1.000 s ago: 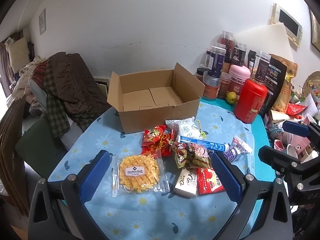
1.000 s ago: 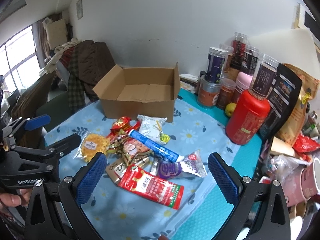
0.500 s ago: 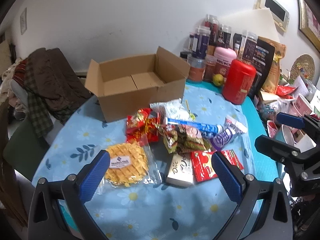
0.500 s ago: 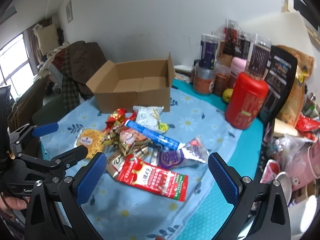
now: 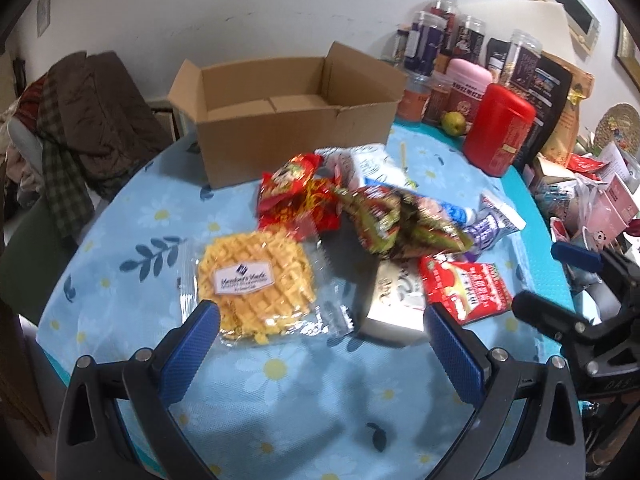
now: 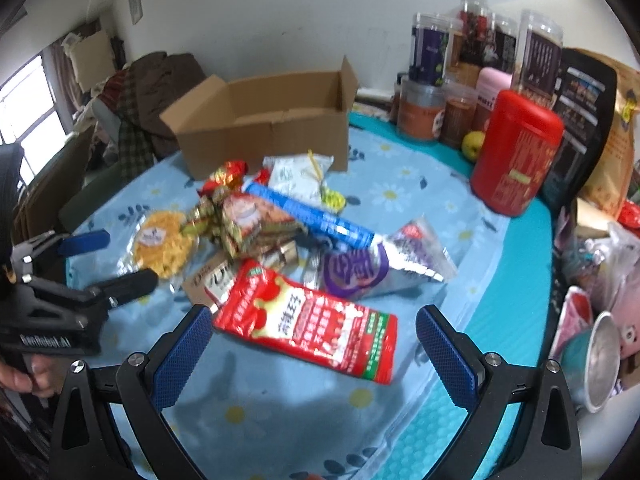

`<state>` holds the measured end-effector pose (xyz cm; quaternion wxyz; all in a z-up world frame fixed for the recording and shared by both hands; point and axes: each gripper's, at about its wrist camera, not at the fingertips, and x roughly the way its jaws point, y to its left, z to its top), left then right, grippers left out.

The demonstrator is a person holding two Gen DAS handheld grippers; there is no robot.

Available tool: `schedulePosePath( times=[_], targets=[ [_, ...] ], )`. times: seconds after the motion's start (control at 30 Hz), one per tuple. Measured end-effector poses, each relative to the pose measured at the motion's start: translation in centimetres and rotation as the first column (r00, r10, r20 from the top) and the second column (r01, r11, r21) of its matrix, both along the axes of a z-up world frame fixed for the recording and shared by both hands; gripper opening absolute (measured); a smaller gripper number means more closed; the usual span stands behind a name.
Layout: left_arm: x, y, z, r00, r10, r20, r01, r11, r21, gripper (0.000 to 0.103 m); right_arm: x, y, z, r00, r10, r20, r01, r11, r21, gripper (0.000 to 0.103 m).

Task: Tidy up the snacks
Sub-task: 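Lower the left tool to the waffle pack while the right tool grasps the red spicy-strip packet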

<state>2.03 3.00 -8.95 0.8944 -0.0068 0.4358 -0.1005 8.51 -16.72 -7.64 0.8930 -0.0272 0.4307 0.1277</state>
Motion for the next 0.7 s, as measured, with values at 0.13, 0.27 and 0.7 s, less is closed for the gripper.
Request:
schedulePosePath(
  times=[0.13,0.27,0.7],
  targets=[
    [0.5,0.5,-1.0,1.000,0.016,-0.023,-0.016,1.000,-0.002,0.103,0.1,0.3,-1.8,1.000,0.009,-0.027,-0.010,0.999,-0.039,0.103],
    [0.9,1.0,-1.4,0.999,0.032,-0.026,-0.032,0.999,-0.004,0.103,0.3,0.9,-3.3,0.999,0.027,-0.042,-0.030,0.996,-0.088,0.103],
    [3.9,2.7,-3.4,0.993,0.098,-0.072,-0.098,0.995,0.001,0.103,2.6,2.5,-5.4,0.987,0.150,-0.060,-0.156,0.978,-0.135,0.085]
  ],
)
